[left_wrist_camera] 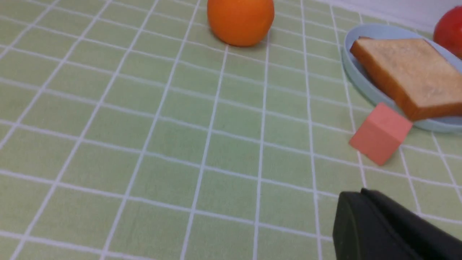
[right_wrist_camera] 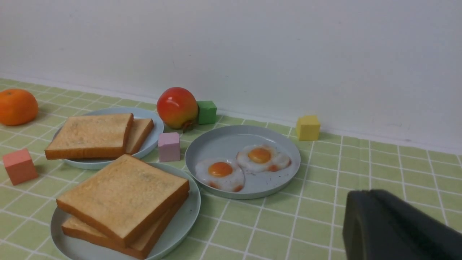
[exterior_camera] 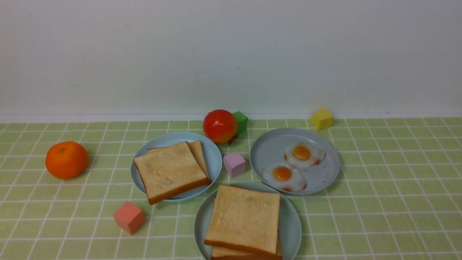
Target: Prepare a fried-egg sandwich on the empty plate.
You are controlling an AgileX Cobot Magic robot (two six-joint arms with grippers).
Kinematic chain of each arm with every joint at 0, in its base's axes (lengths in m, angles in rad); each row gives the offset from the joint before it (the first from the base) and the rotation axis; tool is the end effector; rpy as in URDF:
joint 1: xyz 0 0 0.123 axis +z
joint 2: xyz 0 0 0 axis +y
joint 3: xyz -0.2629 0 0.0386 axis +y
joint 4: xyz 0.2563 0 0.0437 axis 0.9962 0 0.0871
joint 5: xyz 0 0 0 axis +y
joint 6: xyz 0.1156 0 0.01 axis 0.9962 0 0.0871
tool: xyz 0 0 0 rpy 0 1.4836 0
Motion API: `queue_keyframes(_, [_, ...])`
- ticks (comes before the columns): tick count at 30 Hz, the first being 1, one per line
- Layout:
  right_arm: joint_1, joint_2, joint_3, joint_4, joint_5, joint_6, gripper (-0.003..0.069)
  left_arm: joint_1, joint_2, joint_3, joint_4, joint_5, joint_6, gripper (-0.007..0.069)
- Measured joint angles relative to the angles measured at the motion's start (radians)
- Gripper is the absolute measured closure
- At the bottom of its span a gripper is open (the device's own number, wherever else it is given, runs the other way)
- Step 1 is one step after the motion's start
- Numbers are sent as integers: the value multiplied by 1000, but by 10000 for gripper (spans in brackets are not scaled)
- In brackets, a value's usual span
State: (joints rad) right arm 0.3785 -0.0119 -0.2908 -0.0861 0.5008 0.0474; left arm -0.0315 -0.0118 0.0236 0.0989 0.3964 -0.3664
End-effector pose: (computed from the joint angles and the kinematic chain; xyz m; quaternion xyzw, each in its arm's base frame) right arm 0.0794 0.0264 0.2638 -0.1369 0.7320 0.1011 0.6597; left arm 0.1036 0.0012 0.1627 -0.1096 0.8030 -0.0742 0.5811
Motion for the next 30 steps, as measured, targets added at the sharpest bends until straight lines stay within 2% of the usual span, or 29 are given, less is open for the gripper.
queue_keyframes(4, [0,0,0,0,0,0,638,-1,0,0,0,-20,-4,634])
queue_keyframes(10, [0,0,0,0,0,0,637,-78,0,5,0,-19,-5,624])
queue_keyframes(25, [-3,0,0,0,0,0,628,-78,0,5,0,-19,-8,607])
queue_keyframes(30, [-91,0,0,2,0,0,627,-78,0,5,1,-19,-8,603])
